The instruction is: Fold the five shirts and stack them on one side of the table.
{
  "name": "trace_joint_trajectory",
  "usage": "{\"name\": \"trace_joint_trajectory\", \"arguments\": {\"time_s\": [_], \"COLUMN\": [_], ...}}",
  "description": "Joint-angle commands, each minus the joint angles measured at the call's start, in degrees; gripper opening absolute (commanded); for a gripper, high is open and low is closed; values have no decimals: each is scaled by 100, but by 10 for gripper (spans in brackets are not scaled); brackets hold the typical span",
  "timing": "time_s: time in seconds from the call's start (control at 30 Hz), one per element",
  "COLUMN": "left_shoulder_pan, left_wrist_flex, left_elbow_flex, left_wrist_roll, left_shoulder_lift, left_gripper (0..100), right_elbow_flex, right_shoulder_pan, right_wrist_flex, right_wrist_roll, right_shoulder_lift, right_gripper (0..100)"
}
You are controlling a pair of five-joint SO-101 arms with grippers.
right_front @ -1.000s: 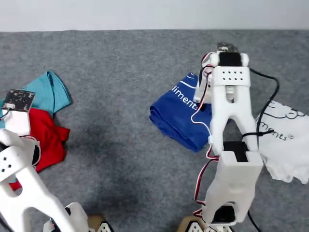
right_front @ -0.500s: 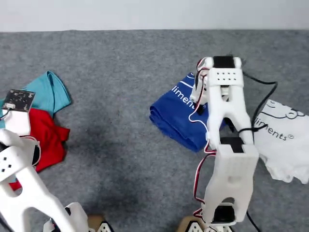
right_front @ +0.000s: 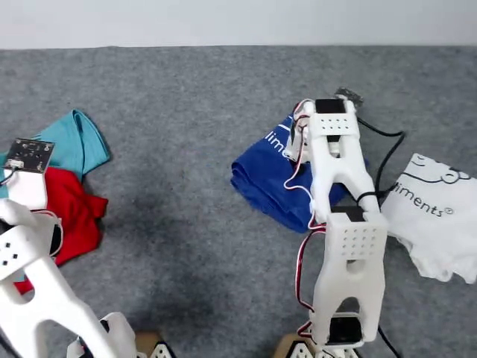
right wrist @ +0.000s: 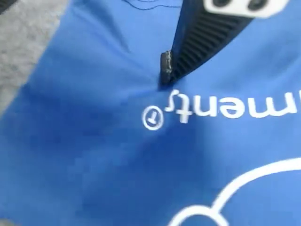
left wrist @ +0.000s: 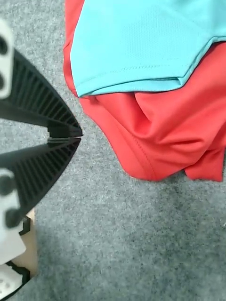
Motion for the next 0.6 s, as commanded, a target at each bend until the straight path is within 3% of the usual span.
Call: {"name": "trace_joint_trajectory", "arguments": {"time_s": [0.0, 0.27, 0.57], "left_shoulder_pan": [9, 9, 9], "left_wrist_flex": [18, 9, 9], "left_elbow_flex": [-22, -22, -22], "left_wrist_roll": [-53, -378, -466], "left_shoulder_lift": [-105, -105, -105], "left_gripper": [6, 6, 6], "right_elbow_flex": [-88, -97, -97], "right_shoulder_pan": [-189, -136, 136], "right_wrist_flex": [-180, -180, -75], "right_wrist_roll": [-70, -70, -70], "right_shoulder_lift": [-40, 391, 813], "right_gripper": [518, 327, 322]}}
